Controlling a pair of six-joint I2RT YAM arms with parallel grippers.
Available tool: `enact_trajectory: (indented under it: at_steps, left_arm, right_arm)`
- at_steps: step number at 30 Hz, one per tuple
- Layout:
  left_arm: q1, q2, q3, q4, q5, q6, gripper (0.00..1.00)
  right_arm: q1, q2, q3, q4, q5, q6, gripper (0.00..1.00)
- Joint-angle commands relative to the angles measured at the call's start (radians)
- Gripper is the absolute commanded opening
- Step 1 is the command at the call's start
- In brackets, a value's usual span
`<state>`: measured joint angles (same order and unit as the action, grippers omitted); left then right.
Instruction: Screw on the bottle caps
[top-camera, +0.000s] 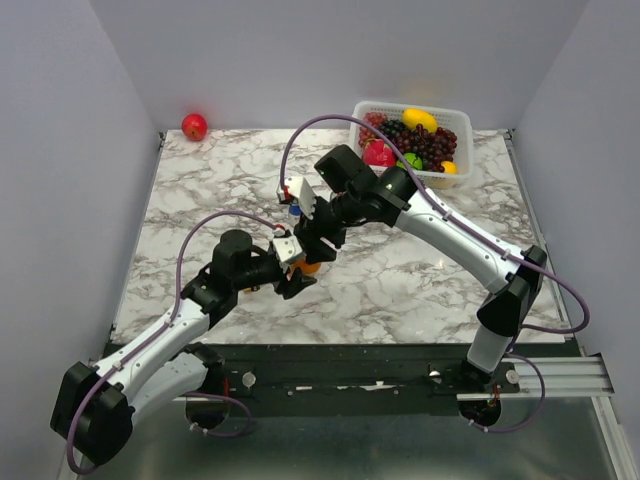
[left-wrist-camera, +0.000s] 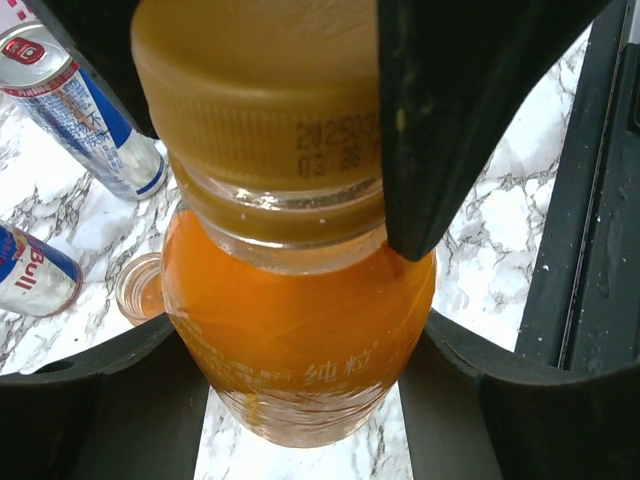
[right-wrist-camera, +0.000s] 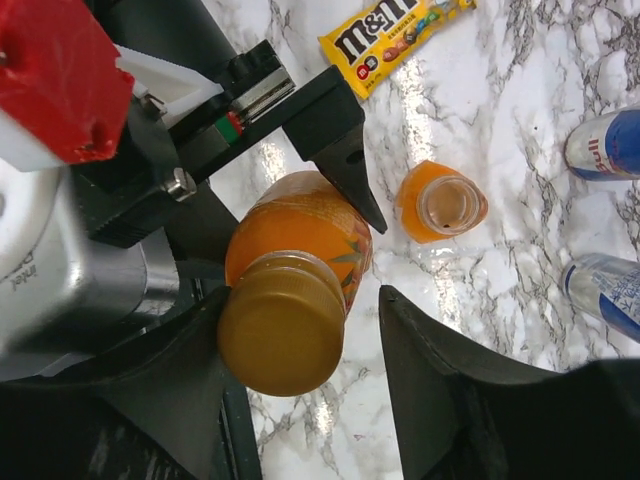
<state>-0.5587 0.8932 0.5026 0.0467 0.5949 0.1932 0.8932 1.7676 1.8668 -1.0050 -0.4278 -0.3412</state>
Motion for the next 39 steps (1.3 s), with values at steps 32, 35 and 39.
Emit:
enact_trajectory:
  at_steps: [32, 35, 39]
  left_arm:
    - [0.0, 0.088, 0.122, -0.257, 0.278, 0.333, 0.0]
    - [0.0, 0.099, 0.131, -0.266, 0.278, 0.341, 0.0]
    - [0.0, 0.108, 0.143, -0.271, 0.276, 0.345, 0.0]
  right_arm:
    - [-0.067, -0.117, 0.069, -0.427, -0.281, -1.139, 0.74]
    - [-0.053, -0.096, 0.083, -0.517, -0.287, -1.229, 0.73]
    - [-0.036, -0.102, 0.048, -0.509, -0.304, -1.239, 0.73]
